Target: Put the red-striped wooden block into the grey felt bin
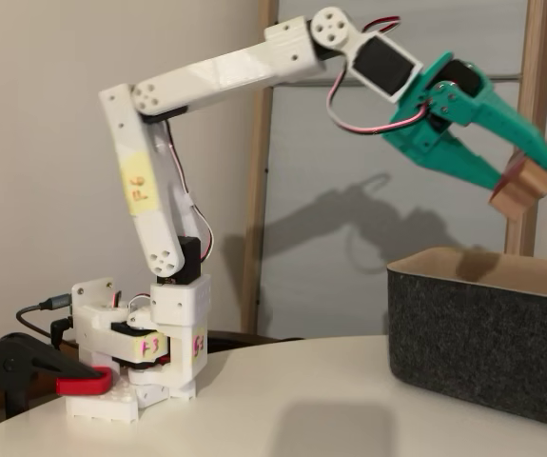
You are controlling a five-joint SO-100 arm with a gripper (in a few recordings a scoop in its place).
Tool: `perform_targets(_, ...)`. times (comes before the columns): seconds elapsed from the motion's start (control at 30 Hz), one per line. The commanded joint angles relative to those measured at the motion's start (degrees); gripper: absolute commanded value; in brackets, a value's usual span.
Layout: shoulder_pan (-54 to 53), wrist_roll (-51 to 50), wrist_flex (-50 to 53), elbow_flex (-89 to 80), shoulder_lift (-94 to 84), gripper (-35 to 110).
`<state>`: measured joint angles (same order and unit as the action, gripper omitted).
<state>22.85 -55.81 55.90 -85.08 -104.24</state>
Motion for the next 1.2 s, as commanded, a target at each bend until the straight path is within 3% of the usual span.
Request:
perform_targets(0.0, 2.3, 1.2, -0.9, 6.1, 4.0, 0)
perform_targets(1.17, 15.7, 23.2, -0.9, 15.1, 25.8, 2)
